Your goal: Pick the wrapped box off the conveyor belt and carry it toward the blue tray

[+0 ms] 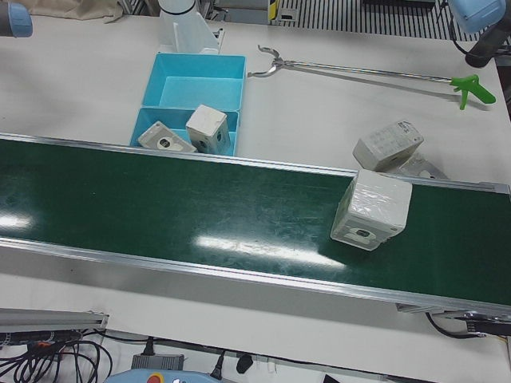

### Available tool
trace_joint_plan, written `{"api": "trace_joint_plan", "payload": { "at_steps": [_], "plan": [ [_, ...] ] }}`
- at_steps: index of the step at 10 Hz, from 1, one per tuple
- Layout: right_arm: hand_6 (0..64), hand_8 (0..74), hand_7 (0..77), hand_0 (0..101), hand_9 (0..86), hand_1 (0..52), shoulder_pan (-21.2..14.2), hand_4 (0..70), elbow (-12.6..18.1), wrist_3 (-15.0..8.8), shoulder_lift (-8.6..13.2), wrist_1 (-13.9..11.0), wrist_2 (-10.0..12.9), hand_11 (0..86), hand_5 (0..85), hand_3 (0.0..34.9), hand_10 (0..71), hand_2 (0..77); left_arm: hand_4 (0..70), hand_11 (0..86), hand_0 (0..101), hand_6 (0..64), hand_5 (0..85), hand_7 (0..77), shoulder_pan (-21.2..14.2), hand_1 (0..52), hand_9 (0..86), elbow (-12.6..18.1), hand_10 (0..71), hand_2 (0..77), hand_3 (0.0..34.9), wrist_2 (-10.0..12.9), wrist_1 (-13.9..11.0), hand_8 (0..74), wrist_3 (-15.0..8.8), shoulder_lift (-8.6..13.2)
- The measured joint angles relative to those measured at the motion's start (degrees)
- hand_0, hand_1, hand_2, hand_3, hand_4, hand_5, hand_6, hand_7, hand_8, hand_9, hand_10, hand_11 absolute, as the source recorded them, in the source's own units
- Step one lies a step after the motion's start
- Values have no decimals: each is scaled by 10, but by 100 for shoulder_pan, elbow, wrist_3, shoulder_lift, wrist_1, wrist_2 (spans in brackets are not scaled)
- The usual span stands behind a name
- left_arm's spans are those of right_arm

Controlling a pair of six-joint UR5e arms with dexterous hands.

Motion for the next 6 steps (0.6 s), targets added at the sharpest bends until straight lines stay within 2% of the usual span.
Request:
{"api": "trace_joint_plan", "payload": {
  "at_steps": [1, 2, 3, 4, 5, 6],
  "plan": [
    [98, 0, 300, 481, 87, 153, 1, 202, -132, -13, -27, 44, 8, 33, 349, 73, 22, 245, 0, 0, 0, 0, 11, 0, 0, 0, 0, 0, 5, 5, 0, 0, 0, 5, 0, 0],
    [98, 27, 327, 481, 93, 185, -4, 207, -256, -12, -51, 75, 16, 16, 365, 85, 0, 240, 0, 0, 0, 0, 11, 0, 0, 0, 0, 0, 5, 5, 0, 0, 0, 0, 0, 0],
    [98, 27, 327, 481, 93, 185, -6, 207, -339, 5, -65, 97, 25, 16, 365, 85, 0, 240, 0, 0, 0, 0, 11, 0, 0, 0, 0, 0, 5, 5, 0, 0, 0, 0, 0, 0],
    [98, 27, 300, 481, 93, 164, -5, 207, -338, 22, -60, 85, 28, 16, 365, 68, 0, 240, 0, 0, 0, 0, 11, 0, 0, 0, 0, 0, 0, 5, 0, 0, 0, 0, 0, 0],
    [98, 22, 300, 481, 87, 147, 4, 202, -260, 32, -52, -35, 29, 16, 360, 66, 0, 245, 0, 0, 0, 0, 11, 0, 0, 0, 0, 0, 5, 5, 0, 0, 0, 0, 0, 0],
    [93, 0, 300, 481, 82, 142, 14, 202, -96, 38, -39, -374, 29, 16, 360, 83, 0, 229, 0, 0, 0, 0, 11, 0, 0, 0, 0, 0, 5, 5, 0, 0, 0, 0, 0, 0]
  ]
}}
